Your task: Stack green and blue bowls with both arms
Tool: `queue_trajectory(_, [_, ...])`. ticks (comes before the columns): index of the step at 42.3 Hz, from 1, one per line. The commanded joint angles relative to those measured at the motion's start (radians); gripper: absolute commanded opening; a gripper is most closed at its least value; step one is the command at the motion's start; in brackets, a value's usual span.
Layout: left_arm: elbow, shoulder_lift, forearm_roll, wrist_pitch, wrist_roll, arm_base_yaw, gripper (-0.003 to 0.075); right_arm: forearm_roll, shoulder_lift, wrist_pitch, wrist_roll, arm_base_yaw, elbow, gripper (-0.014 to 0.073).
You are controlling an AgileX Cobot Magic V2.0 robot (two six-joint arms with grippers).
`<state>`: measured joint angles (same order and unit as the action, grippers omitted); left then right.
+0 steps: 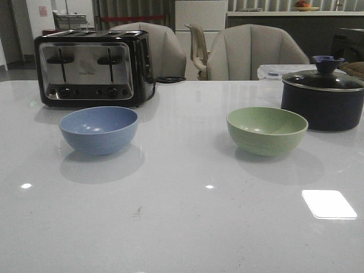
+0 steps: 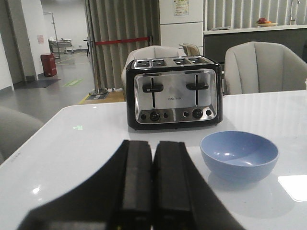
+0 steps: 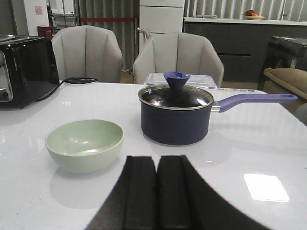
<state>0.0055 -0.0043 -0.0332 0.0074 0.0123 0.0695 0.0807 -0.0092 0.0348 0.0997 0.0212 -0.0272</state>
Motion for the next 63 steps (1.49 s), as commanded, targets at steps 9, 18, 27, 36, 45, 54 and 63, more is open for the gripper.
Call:
queue_trajectory(9, [0.019, -0.021, 0.006, -0.088, -0.012, -0.002, 0.0100, 0.009, -0.022, -0.088, -0.001, -0.005, 0.000, 0.0041])
queue_trajectory(18, [0.019, -0.021, 0.006, -0.088, -0.012, -0.002, 0.0100, 0.009, -0.022, -0.088, -0.001, -0.005, 0.000, 0.0041])
queue_trajectory(27, [0.019, -0.021, 0.006, -0.095, -0.012, -0.002, 0.0100, 0.009, -0.022, -0.088, -0.001, -0.005, 0.000, 0.0041])
queue_trajectory(36, [0.010, -0.021, 0.018, -0.196, -0.012, -0.002, 0.0100, 0.010, -0.022, -0.088, -0.001, -0.005, 0.025, 0.0041])
queue_trajectory(45, [-0.191, -0.013, 0.048, -0.112, -0.012, -0.002, 0.0100, 0.011, -0.001, 0.025, -0.002, -0.005, 0.267, 0.0041])
queue_trajectory(54, [-0.505, 0.117, 0.048, 0.103, -0.012, -0.002, 0.0100, 0.018, 0.171, 0.207, -0.002, -0.005, 0.580, 0.0041])
queue_trajectory(63, [-0.744, 0.300, 0.051, 0.360, -0.012, -0.002, 0.0100, 0.018, 0.366, 0.437, -0.002, -0.005, 0.770, 0.0041])
